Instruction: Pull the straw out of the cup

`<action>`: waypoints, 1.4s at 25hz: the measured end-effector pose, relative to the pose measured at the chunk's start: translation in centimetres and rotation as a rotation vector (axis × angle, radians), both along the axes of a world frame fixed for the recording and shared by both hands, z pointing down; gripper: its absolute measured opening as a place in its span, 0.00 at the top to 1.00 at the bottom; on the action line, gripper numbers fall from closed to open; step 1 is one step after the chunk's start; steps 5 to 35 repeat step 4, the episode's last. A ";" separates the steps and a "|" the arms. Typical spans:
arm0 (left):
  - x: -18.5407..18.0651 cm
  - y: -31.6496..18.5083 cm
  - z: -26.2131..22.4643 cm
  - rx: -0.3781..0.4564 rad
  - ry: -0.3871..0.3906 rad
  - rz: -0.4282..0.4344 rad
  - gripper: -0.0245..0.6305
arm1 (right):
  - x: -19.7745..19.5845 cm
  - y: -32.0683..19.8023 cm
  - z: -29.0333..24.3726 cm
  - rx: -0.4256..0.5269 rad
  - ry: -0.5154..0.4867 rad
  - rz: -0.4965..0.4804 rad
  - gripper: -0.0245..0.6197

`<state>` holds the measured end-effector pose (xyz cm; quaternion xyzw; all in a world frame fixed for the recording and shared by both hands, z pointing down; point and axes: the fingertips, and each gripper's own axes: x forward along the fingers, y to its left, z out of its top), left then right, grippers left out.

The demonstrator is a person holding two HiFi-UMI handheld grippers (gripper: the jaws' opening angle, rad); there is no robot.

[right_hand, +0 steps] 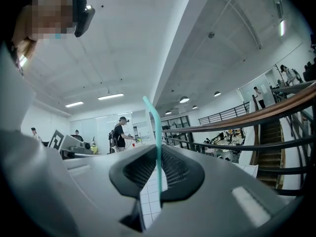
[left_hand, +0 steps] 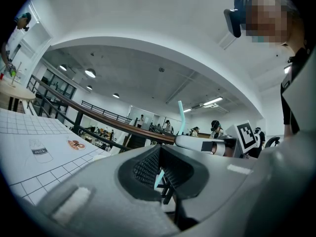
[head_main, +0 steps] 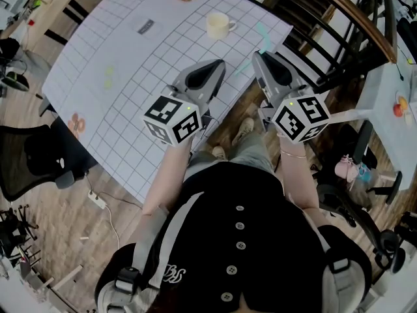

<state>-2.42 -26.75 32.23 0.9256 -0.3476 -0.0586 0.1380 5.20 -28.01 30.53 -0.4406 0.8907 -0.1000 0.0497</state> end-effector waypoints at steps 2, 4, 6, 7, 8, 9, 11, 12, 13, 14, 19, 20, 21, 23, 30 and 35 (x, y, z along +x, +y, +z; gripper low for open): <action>0.0 -0.1 0.1 -0.004 -0.001 0.000 0.96 | 0.0 -0.1 0.1 -0.003 0.002 -0.003 0.91; 0.1 -0.2 0.2 -0.009 -0.001 0.000 0.96 | 0.0 -0.1 0.2 -0.007 0.004 -0.006 0.91; 0.1 -0.2 0.2 -0.009 -0.001 0.000 0.96 | 0.0 -0.1 0.2 -0.007 0.004 -0.006 0.91; 0.1 -0.2 0.2 -0.009 -0.001 0.000 0.96 | 0.0 -0.1 0.2 -0.007 0.004 -0.006 0.91; 0.1 -0.2 0.2 -0.009 -0.001 0.000 0.96 | 0.0 -0.1 0.2 -0.007 0.004 -0.006 0.91; 0.1 -0.2 0.2 -0.009 -0.001 0.000 0.96 | 0.0 -0.1 0.2 -0.007 0.004 -0.006 0.91; 0.1 -0.2 0.2 -0.009 -0.001 0.000 0.96 | 0.0 -0.1 0.2 -0.007 0.004 -0.006 0.91; 0.1 -0.2 0.2 -0.009 -0.001 0.000 0.96 | 0.0 -0.1 0.2 -0.007 0.004 -0.006 0.91; 0.1 -0.2 0.2 -0.009 -0.001 0.000 0.96 | 0.0 -0.1 0.2 -0.007 0.004 -0.006 0.91; 0.1 -0.2 0.2 -0.009 -0.001 0.000 0.96 | 0.0 -0.1 0.2 -0.007 0.004 -0.006 0.91; 0.1 -0.2 0.2 -0.009 -0.001 0.000 0.96 | 0.0 -0.1 0.2 -0.007 0.004 -0.006 0.91; 0.1 -0.2 0.2 -0.009 -0.001 0.000 0.96 | 0.0 -0.1 0.2 -0.007 0.004 -0.006 0.91; 0.1 -0.2 0.2 -0.009 -0.001 0.000 0.96 | 0.0 -0.1 0.2 -0.007 0.004 -0.006 0.91; 0.1 -0.2 0.2 -0.009 -0.001 0.000 0.96 | 0.0 -0.1 0.2 -0.007 0.004 -0.006 0.91; 0.1 -0.2 0.2 -0.009 -0.001 0.000 0.96 | 0.0 -0.1 0.2 -0.007 0.004 -0.006 0.91; 0.1 -0.2 0.2 -0.009 -0.001 0.000 0.96 | 0.0 -0.1 0.2 -0.007 0.004 -0.006 0.91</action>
